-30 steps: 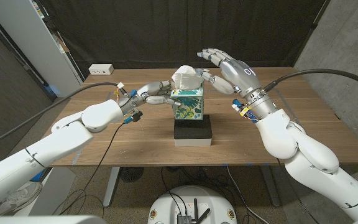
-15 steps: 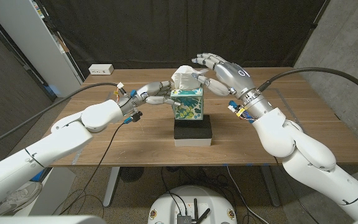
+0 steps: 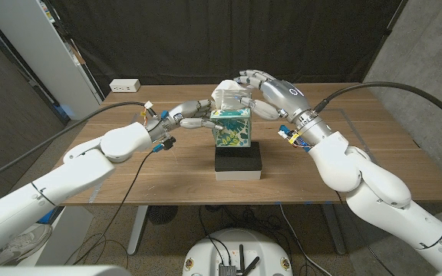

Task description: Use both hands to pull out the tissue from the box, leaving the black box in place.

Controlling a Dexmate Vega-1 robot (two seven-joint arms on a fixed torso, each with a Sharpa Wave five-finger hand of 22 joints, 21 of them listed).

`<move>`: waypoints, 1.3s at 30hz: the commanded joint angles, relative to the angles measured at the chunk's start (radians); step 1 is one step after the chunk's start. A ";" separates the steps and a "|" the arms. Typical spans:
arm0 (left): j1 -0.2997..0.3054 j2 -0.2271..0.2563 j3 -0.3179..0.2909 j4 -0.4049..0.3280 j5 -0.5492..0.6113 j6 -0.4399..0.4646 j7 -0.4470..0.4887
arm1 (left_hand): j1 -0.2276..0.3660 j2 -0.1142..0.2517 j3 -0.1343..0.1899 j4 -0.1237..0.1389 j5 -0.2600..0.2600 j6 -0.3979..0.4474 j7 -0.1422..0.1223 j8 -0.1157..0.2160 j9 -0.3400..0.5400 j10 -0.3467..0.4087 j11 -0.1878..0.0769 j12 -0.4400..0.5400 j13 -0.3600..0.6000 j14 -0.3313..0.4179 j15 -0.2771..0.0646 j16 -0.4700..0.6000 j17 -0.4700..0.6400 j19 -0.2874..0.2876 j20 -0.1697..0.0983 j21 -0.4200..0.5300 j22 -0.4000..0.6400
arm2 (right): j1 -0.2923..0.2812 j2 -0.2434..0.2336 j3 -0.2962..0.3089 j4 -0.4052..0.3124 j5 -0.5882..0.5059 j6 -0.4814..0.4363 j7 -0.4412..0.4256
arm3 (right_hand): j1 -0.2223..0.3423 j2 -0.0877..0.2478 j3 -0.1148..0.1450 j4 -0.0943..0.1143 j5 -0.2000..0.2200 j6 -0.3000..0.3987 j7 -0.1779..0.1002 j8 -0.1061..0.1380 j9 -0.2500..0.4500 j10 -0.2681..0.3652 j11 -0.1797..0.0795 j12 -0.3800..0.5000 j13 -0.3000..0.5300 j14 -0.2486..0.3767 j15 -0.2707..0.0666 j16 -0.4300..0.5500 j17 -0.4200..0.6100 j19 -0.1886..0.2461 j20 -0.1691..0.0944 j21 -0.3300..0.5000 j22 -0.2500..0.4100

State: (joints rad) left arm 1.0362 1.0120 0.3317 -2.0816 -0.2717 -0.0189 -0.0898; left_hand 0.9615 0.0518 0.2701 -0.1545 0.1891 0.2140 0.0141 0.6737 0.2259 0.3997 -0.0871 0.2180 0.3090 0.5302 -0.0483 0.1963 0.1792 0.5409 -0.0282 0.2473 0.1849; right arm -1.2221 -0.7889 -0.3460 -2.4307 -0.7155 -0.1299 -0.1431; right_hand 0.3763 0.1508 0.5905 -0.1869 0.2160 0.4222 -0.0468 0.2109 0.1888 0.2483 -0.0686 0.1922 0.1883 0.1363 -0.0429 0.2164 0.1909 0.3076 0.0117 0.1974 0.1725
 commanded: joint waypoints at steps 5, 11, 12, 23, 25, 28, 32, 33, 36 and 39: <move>-0.007 -0.003 0.006 0.001 -0.001 0.008 -0.001 | -0.007 0.006 0.011 -0.002 0.005 0.001 0.007 0.003 0.002 0.007 0.006 -0.001 0.003 0.004 -0.121 -0.004 0.001 0.004 -0.001 -0.007 0.003 | 0.016 0.012 -0.043 0.020 -0.096 -0.023 -0.059 | 0.098 -0.021 0.017 -0.006 0.007 0.103 -0.018 0.034 0.007 0.019 -0.037 0.007 0.004 0.019 -0.075 -0.003 -0.003 0.032 -0.008 0.008 0.002; -0.005 -0.003 0.006 0.001 -0.004 0.011 0.001 | -0.012 0.009 0.012 0.001 0.005 0.001 0.008 0.003 0.001 0.007 0.007 -0.001 0.003 0.004 -0.121 -0.004 0.001 0.005 -0.002 -0.007 0.003 | 0.016 0.028 -0.066 0.037 -0.174 -0.027 -0.125 | 0.276 -0.042 0.022 -0.009 -0.005 0.347 -0.038 0.114 0.022 0.076 -0.085 0.012 0.004 0.056 -0.103 0.002 -0.002 0.085 -0.030 0.014 0.003; -0.005 -0.003 0.006 0.001 -0.005 0.010 0.000 | -0.014 0.010 0.012 0.002 0.005 0.002 0.009 0.003 0.001 0.007 0.007 -0.001 0.003 0.004 -0.121 -0.004 0.002 0.005 -0.002 -0.007 0.003 | 0.017 0.029 -0.070 0.043 -0.189 -0.025 -0.139 | 0.300 -0.047 0.021 -0.009 -0.006 0.373 -0.037 0.124 0.024 0.089 -0.087 0.014 0.004 0.065 -0.109 0.004 -0.002 0.095 -0.038 0.016 0.003; 0.006 0.000 -0.001 -0.004 -0.009 0.009 0.009 | -0.023 0.015 0.015 0.005 0.004 0.001 0.011 0.003 -0.001 0.007 0.008 -0.001 0.004 0.004 -0.120 -0.004 0.002 0.005 -0.001 -0.008 0.003 | 0.027 0.052 -0.105 0.066 -0.301 -0.054 -0.189 | 0.512 -0.098 -0.003 -0.007 -0.019 0.557 -0.067 0.251 0.083 0.173 -0.125 0.016 0.007 0.104 -0.145 0.014 0.005 0.137 -0.068 0.017 0.004; 0.008 0.001 -0.002 -0.004 -0.011 0.007 0.007 | -0.024 0.015 0.016 0.005 0.004 0.002 0.010 0.003 -0.001 0.007 0.008 -0.001 0.004 0.004 -0.120 -0.004 0.002 0.005 -0.002 -0.008 0.003 | 0.027 0.052 -0.106 0.070 -0.304 -0.049 -0.201 | 0.518 -0.099 -0.005 -0.005 -0.020 0.555 -0.070 0.252 0.085 0.177 -0.128 0.017 0.007 0.107 -0.147 0.015 0.005 0.139 -0.070 0.018 0.004; 0.009 0.003 -0.003 -0.005 -0.011 0.007 0.008 | -0.025 0.017 0.017 0.005 0.005 0.001 0.011 0.002 -0.002 0.007 0.010 -0.002 0.005 0.004 -0.120 -0.004 0.002 0.005 -0.001 -0.009 0.003 | 0.028 0.053 -0.113 0.079 -0.323 -0.043 -0.229 | 0.525 -0.100 -0.008 -0.003 -0.021 0.554 -0.072 0.254 0.085 0.184 -0.131 0.018 0.008 0.110 -0.151 0.017 0.007 0.142 -0.072 0.018 0.004; 0.011 0.004 -0.003 -0.005 -0.011 0.004 0.006 | -0.025 0.017 0.018 0.003 0.004 0.001 0.010 0.002 -0.002 0.008 0.008 -0.001 0.005 0.003 -0.120 -0.005 0.001 0.005 -0.003 -0.009 0.003 | 0.028 0.053 -0.117 0.087 -0.336 -0.032 -0.259 | 0.535 -0.101 -0.014 0.000 -0.025 0.558 -0.077 0.258 0.085 0.191 -0.135 0.018 0.009 0.116 -0.158 0.020 0.009 0.149 -0.077 0.020 0.005; 0.011 0.005 -0.003 -0.006 -0.010 0.006 0.007 | -0.025 0.017 0.019 0.003 0.004 0.002 0.011 0.002 -0.002 0.007 0.010 -0.002 0.005 0.004 -0.121 -0.005 0.001 0.005 -0.003 -0.009 0.003 | 0.029 0.054 -0.118 0.091 -0.338 -0.028 -0.272 | 0.538 -0.102 -0.016 0.000 -0.026 0.560 -0.079 0.260 0.085 0.194 -0.137 0.018 0.009 0.116 -0.158 0.020 0.009 0.152 -0.077 0.020 0.005; 0.011 0.005 -0.004 -0.007 -0.011 0.005 0.006 | -0.026 0.016 0.019 0.002 0.004 0.003 0.011 0.003 -0.003 0.008 0.009 -0.001 0.005 0.004 -0.121 -0.005 0.001 0.005 -0.003 -0.009 0.003 | 0.031 0.058 -0.123 0.102 -0.356 -0.022 -0.307 | 0.549 -0.105 -0.024 0.002 -0.032 0.574 -0.084 0.267 0.084 0.199 -0.142 0.017 0.010 0.119 -0.165 0.022 0.011 0.156 -0.083 0.021 0.005; 0.014 0.006 -0.005 -0.008 -0.012 0.004 0.006 | -0.026 0.016 0.020 0.001 0.004 0.002 0.009 0.002 -0.003 0.007 0.010 -0.002 0.005 0.004 -0.122 -0.005 0.000 0.006 -0.003 -0.009 0.003 | 0.036 0.065 -0.134 0.122 -0.385 -0.014 -0.365 | 0.556 -0.106 -0.030 0.004 -0.036 0.573 -0.089 0.269 0.083 0.208 -0.143 0.019 0.010 0.123 -0.171 0.025 0.013 0.162 -0.088 0.022 0.005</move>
State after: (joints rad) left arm 1.0439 1.0145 0.3305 -2.0857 -0.2811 -0.0108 -0.0841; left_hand 0.9427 0.0703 0.2809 -0.1548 0.1855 0.2124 0.0200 0.6694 0.2205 0.4049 -0.0818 0.2187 0.3087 0.5285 -0.0467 0.1915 0.1766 0.5409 -0.0282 0.2400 0.1849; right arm -1.1949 -0.7370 -0.4556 -2.3493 -1.0281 -0.1658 -0.3846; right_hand 0.9210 0.0436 0.5668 -0.1832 0.1845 0.9865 -0.1252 0.4740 0.2681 0.4435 -0.2100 0.2040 0.1934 0.2499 -0.0383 0.2312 0.1985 0.4586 -0.0463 0.2151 0.1747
